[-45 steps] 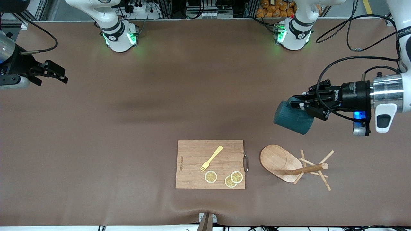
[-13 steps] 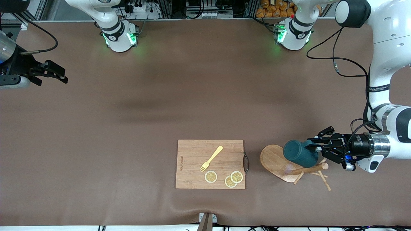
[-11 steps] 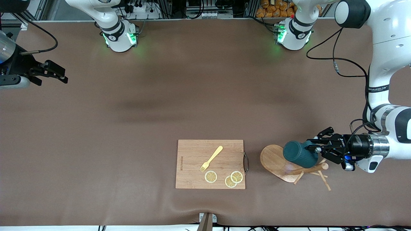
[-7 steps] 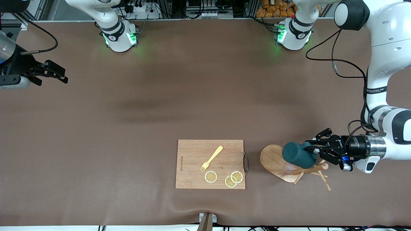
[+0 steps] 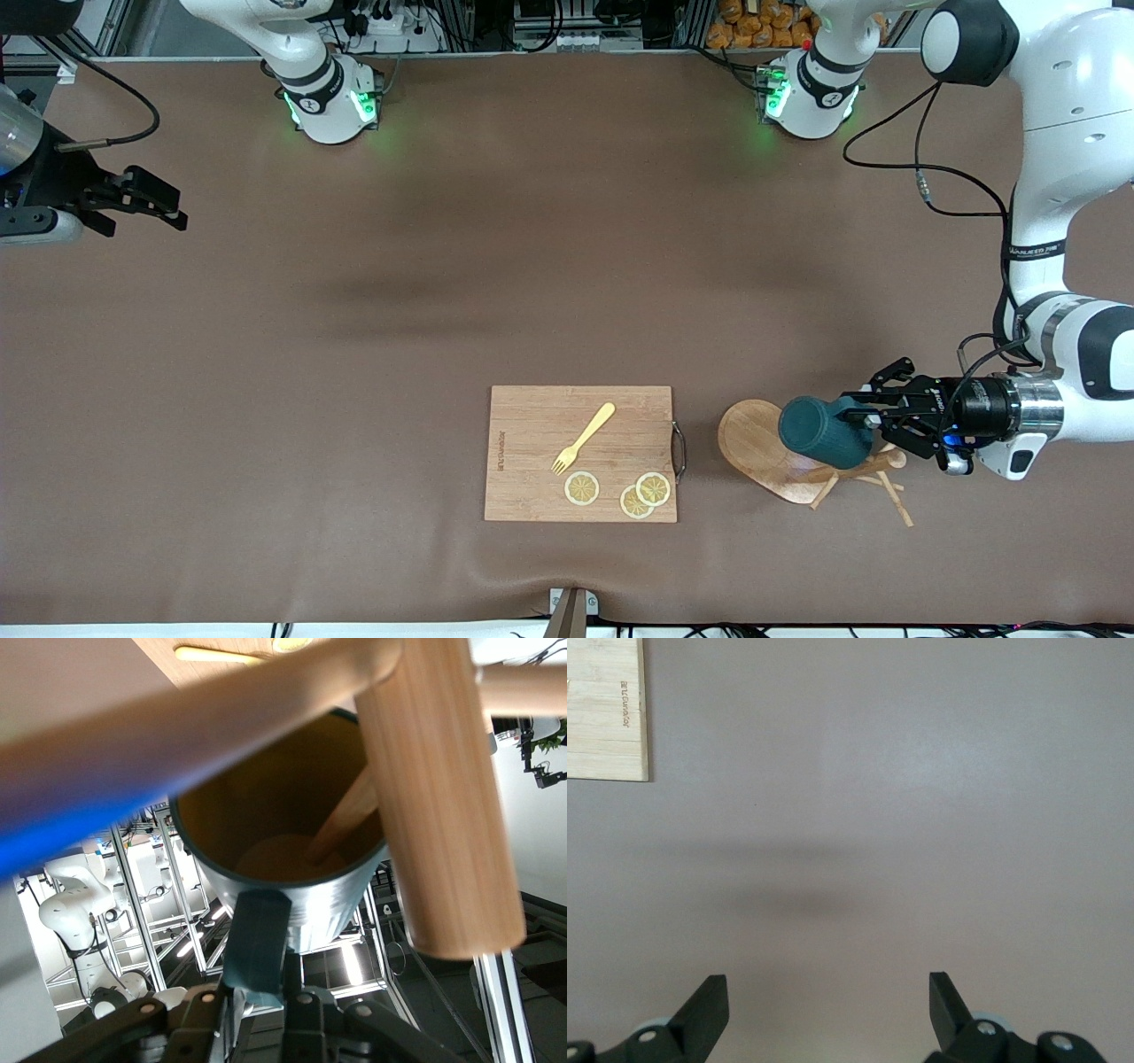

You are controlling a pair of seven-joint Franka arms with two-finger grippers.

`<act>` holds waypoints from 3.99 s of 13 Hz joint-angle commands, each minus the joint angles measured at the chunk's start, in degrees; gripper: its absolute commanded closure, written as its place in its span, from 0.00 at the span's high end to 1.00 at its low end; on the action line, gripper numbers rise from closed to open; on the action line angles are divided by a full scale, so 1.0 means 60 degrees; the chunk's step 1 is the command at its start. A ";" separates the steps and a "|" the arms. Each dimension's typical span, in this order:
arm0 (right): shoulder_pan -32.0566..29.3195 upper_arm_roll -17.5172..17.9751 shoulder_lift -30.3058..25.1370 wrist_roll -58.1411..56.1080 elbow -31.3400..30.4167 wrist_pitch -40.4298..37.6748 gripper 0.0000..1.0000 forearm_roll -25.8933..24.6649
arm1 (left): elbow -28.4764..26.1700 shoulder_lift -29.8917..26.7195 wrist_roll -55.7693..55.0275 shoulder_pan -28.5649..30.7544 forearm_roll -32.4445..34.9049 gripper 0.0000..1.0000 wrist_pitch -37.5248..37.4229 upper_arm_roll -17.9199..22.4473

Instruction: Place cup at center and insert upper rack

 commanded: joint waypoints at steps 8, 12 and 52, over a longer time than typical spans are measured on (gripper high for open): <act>-0.0131 0.0104 -0.0171 -0.0124 -0.0139 -0.0023 1.00 -0.0131 | 0.0149 0.0183 0.0084 -0.0037 -0.0185 0.00 0.0081 -0.0012; -0.0131 0.0104 -0.0171 -0.0124 -0.0139 -0.0023 1.00 -0.0131 | 0.0149 0.0168 0.0085 -0.0052 -0.0141 0.00 0.0184 0.0003; -0.0131 0.0104 -0.0171 -0.0124 -0.0139 -0.0052 1.00 -0.0131 | 0.0367 0.0051 0.0099 -0.0242 0.0503 1.00 0.0491 0.0311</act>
